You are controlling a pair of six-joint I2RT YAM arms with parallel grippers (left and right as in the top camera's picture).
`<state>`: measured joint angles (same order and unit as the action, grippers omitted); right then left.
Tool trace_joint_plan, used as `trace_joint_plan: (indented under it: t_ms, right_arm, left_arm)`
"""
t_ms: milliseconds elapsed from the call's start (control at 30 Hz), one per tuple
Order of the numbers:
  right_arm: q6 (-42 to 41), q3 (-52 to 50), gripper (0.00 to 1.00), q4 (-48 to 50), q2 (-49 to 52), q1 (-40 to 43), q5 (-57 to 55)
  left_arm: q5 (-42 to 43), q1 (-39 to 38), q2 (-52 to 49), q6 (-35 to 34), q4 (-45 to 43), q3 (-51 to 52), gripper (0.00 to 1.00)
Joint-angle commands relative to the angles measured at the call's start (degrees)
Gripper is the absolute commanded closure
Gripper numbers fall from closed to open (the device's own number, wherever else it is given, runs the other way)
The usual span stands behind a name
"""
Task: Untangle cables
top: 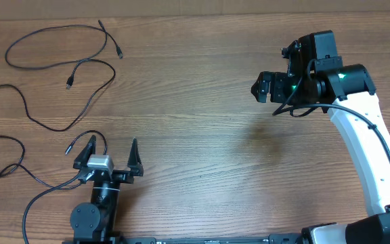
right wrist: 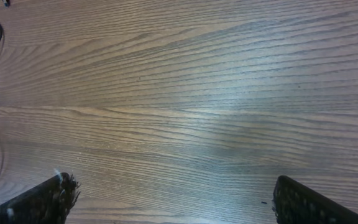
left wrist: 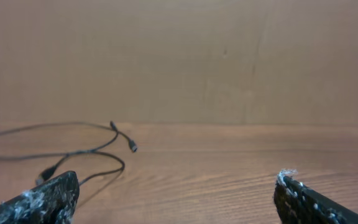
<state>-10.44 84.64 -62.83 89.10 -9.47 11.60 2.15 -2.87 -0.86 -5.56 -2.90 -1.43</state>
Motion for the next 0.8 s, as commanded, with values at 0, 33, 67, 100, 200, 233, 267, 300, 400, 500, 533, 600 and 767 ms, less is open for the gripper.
trace_joint_plan:
  t_ms: [0,33,67,100,200,233,267,300,400,500,533,600,767]
  right_arm:
    - [0.2,0.9,0.00,0.2,-1.2,0.0,-0.4]
    - [0.2,0.9,0.00,0.2,-1.2,0.0,-0.4]
    - [0.2,0.9,0.00,0.2,-1.2,0.0,-0.4]
    - [0.2,0.9,0.00,0.2,-1.2,0.0,-0.4]
    - [0.2,0.9,0.00,0.2,-1.2,0.0,-0.4]
    - [0.2,0.9,0.00,0.2,-1.2,0.0,-0.4]
    - [0.2,0.9,0.00,0.2,-1.2,0.0,-0.4]
    - [0.2,0.9,0.00,0.2,-1.2,0.0,-0.4]
    - [0.2,0.9,0.00,0.2,-1.2,0.0,-0.4]
    - [0.2,0.9,0.00,0.2,-1.2,0.0,-0.4]
    - [0.2,0.9,0.00,0.2,-1.2,0.0,-0.4]
    - [0.2,0.9,0.00,0.2,-1.2,0.0,-0.4]
    - [0.2,0.9,0.00,0.2,-1.2,0.0,-0.4]
  left_arm:
    - [-2.6,0.4,0.7,-3.7,1.2,1.2,0.00]
    - [-2.6,0.4,0.7,-3.7,1.6,1.2,0.01]
    - [-2.7,0.4,0.7,-3.7,1.7,1.2,0.00]
    - [-2.8,0.4,0.7,-3.5,2.1,1.2,0.00]
    - [-2.8,0.4,0.7,-0.7,4.9,1.2,0.00]
    - [-2.8,0.4,0.7,-0.3,6.0,1.2,0.01]
    - [-3.2,0.4,0.7,0.3,7.4,1.2,0.00]
    - [-3.2,0.4,0.7,1.6,7.3,1.2,0.00]
    - [-4.0,0.4,0.7,2.8,7.3,1.2,0.01]
    - [-4.8,0.4,0.7,3.5,7.3,1.2,0.01]
    - [-5.2,0.4,0.7,3.5,7.3,1.2,0.00]
    - [-5.6,0.4,0.7,4.7,7.3,1.2,0.01]
    - [-4.9,0.4,0.7,4.8,7.4,1.2,0.00]
